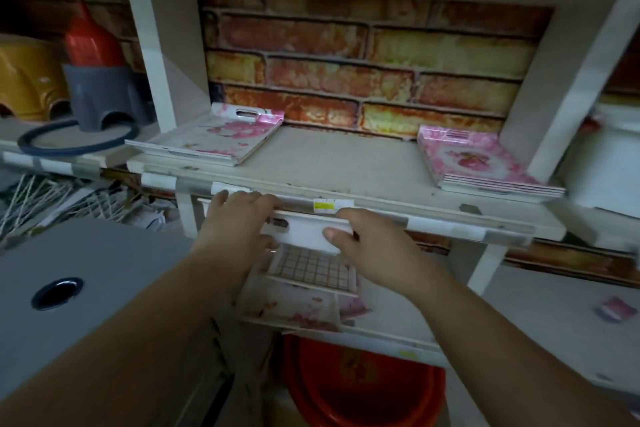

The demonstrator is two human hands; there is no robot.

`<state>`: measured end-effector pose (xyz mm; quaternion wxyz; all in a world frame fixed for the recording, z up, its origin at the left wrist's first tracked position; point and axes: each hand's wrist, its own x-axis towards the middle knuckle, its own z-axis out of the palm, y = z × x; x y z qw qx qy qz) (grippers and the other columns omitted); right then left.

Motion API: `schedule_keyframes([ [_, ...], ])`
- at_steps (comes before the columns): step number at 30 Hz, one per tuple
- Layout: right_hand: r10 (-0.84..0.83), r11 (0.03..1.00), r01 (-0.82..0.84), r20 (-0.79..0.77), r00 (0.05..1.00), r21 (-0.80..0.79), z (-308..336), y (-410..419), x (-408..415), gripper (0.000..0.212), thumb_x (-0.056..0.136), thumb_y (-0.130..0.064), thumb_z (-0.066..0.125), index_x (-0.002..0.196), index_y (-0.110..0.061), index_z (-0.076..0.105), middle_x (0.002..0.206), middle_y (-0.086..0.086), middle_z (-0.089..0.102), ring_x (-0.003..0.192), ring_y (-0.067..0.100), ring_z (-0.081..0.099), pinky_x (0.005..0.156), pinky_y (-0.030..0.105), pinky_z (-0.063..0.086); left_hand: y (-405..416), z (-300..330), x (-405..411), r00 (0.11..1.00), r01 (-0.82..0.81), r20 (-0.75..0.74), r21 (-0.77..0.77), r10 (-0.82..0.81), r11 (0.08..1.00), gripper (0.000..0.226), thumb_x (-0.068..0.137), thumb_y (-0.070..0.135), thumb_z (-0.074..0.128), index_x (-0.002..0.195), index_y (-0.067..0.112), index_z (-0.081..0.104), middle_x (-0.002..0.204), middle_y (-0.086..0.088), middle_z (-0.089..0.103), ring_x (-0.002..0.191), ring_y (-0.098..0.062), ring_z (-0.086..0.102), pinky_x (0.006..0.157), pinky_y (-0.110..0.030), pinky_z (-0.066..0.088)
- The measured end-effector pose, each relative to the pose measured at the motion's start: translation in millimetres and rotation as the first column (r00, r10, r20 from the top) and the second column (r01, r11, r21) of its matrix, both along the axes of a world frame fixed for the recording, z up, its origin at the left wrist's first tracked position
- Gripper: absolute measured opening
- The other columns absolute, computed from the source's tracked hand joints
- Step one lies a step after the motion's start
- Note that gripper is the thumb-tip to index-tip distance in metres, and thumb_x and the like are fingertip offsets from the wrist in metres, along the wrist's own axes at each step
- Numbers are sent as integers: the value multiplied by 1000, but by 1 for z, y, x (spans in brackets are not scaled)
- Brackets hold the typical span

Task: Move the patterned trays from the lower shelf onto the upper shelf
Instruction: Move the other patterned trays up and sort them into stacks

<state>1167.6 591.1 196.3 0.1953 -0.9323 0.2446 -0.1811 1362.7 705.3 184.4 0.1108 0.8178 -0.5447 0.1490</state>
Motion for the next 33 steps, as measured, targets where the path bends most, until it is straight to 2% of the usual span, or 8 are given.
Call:
schedule_keyframes([
  [3, 20, 998, -19, -27, 999, 58, 18, -6, -23, 15, 96, -55, 45, 93, -41, 42, 80, -20, 42, 78, 5, 45, 74, 27, 34, 10, 22, -13, 993, 111, -23, -82, -114, 990, 43, 75, 35, 76, 114, 25, 60, 106, 1, 64, 104, -23, 52, 89, -37, 42],
  [7, 1, 994, -9, 70, 998, 112, 31, -13, -48, 25, 94, -53, 51, 76, -37, 44, 71, -14, 47, 62, -1, 47, 58, 22, 34, 19, 42, -40, 986, 162, -9, -147, -165, 976, 46, 73, 38, 78, 115, 28, 60, 101, 5, 63, 98, -19, 51, 84, -34, 40],
  [11, -12, 988, -15, 174, 985, 157, 37, -14, -69, 21, 91, -56, 54, 85, -36, 56, 76, -5, 63, 64, 6, 62, 56, 24, 47, 31, 60, -69, 987, 157, 51, -152, -151, 976, 48, 76, 44, 73, 119, 31, 56, 105, 8, 60, 106, -17, 49, 89, -34, 32],
  [16, 33, 974, -93, 279, 960, 207, 46, -15, -102, 19, 86, -60, 56, 87, -41, 57, 72, -15, 66, 57, 0, 60, 46, 10, 42, 48, 82, -111, 986, 135, 120, -172, -115, 976, 49, 77, 47, 71, 120, 31, 55, 106, 8, 59, 107, -18, 48, 84, -32, 28],
  [23, 77, 939, -191, 365, 928, 286, 56, -2, -146, 13, 84, -57, 60, 90, -47, 59, 87, -18, 70, 78, 5, 68, 69, 34, 55, 78, 93, -183, 990, 25, 143, -186, 2, 982, 46, 76, 49, 71, 115, 29, 57, 107, 4, 60, 104, -20, 50, 82, -34, 31],
  [27, 75, 950, -163, 310, 948, 266, 53, 11, -166, 56, 76, -80, 50, 88, -26, 54, 81, -4, 57, 73, 14, 58, 64, 22, 42, 101, 87, -218, 980, -49, 175, -225, 90, 973, 43, 78, 50, 69, 111, 27, 56, 106, 3, 61, 102, -21, 52, 79, -34, 33],
  [30, 17, 760, -260, 382, 924, 595, 48, 28, -169, 75, 67, -90, 43, 111, -32, 60, 116, -1, 63, 105, 19, 64, 92, 43, 53, 121, 82, -239, 969, -84, 201, -289, 147, 954, 46, 79, 52, 66, 115, 26, 55, 109, 3, 61, 105, -21, 53, 83, -35, 35],
  [33, -151, 467, -362, 477, 866, 806, 51, 43, -169, 75, 65, -88, 35, 109, -32, 61, 118, 7, 65, 102, 29, 69, 92, 50, 54, 141, 76, -259, 946, -96, 267, -313, 184, 945, 45, 79, 52, 65, 115, 25, 57, 108, 3, 63, 104, -22, 55, 85, -37, 38],
])
